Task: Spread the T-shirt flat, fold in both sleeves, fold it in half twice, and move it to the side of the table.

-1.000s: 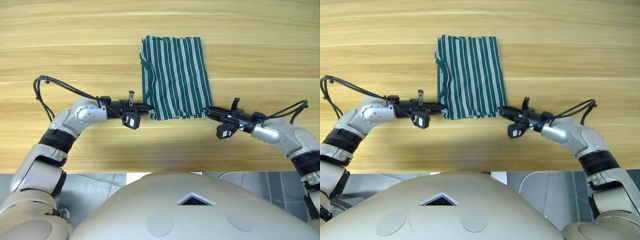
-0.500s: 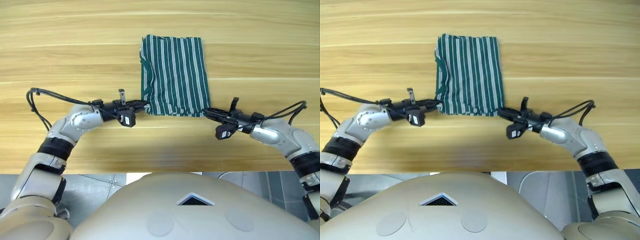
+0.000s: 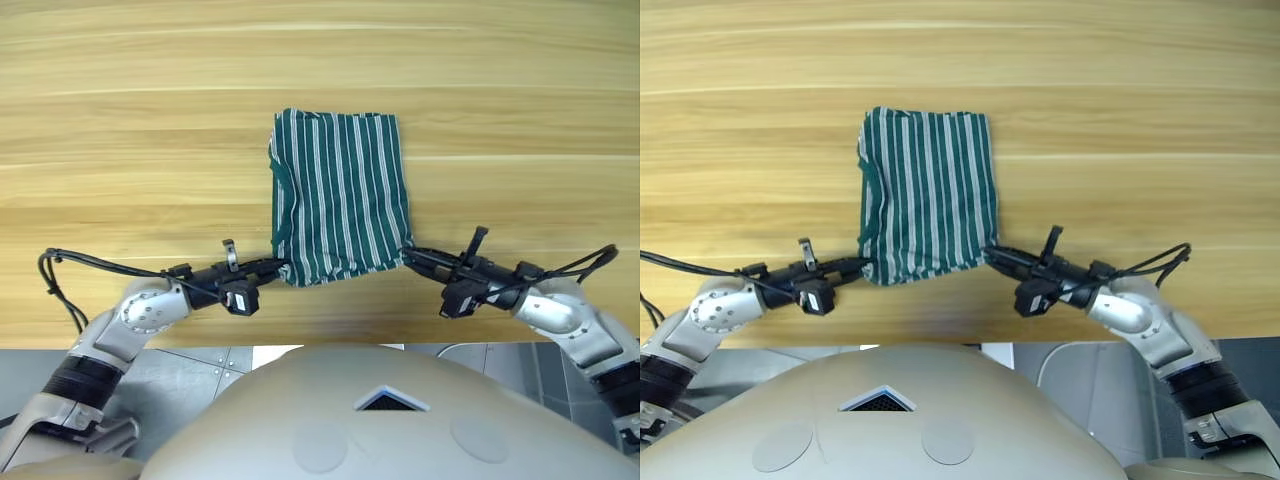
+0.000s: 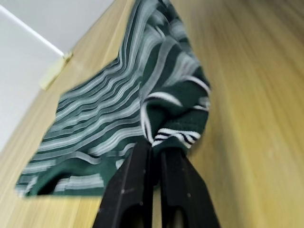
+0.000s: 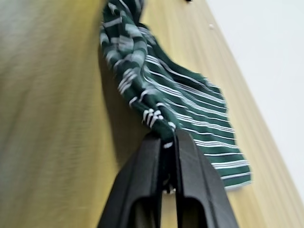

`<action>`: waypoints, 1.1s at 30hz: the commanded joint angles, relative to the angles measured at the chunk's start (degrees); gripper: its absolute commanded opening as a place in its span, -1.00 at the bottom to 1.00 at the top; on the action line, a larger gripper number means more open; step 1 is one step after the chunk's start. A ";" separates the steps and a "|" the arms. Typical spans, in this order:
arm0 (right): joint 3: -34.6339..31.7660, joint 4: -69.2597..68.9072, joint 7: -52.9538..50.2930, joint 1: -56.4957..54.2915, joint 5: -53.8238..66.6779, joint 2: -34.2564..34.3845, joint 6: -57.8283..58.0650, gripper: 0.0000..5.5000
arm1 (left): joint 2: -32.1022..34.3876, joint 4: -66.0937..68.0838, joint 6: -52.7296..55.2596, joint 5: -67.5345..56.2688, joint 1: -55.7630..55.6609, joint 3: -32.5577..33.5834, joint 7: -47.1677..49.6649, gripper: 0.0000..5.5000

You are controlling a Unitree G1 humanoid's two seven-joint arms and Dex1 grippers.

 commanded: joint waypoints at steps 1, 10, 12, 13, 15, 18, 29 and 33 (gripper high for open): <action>-1.72 -1.00 0.70 -4.52 2.97 4.20 2.93 -0.94 | -4.41 1.52 1.96 -4.93 -5.31 2.06 0.23 -0.99; -2.89 4.90 -0.85 -12.74 -1.57 12.91 6.61 -0.94 | -13.01 7.11 6.23 -6.89 -12.52 4.36 1.83 -0.99; -3.54 7.47 -1.70 -15.67 -2.84 14.71 7.58 -0.94 | -14.11 8.55 7.05 -5.45 -14.45 5.27 2.89 -0.99; -3.58 9.08 -2.14 -17.41 -3.65 15.67 7.94 -0.94 | -14.65 9.25 7.75 -4.97 -15.50 5.94 3.62 -0.99; -3.45 12.28 -3.16 -20.52 -5.43 17.59 8.43 -0.94 | -15.75 11.02 8.76 -3.85 -17.75 6.51 4.58 -0.99; -3.42 17.06 -5.20 -25.48 -8.29 20.04 8.75 -0.94 | -17.66 15.18 9.98 -1.14 -22.03 6.46 6.78 -0.99; -0.66 31.53 -8.96 -36.20 -15.66 23.95 7.61 -0.94 | -22.05 25.79 9.51 4.55 -29.92 4.19 9.91 -0.99; 0.16 36.22 -10.36 -39.09 -17.35 24.90 7.38 -0.67 | -23.72 29.51 10.10 3.58 -31.35 3.37 7.80 -0.78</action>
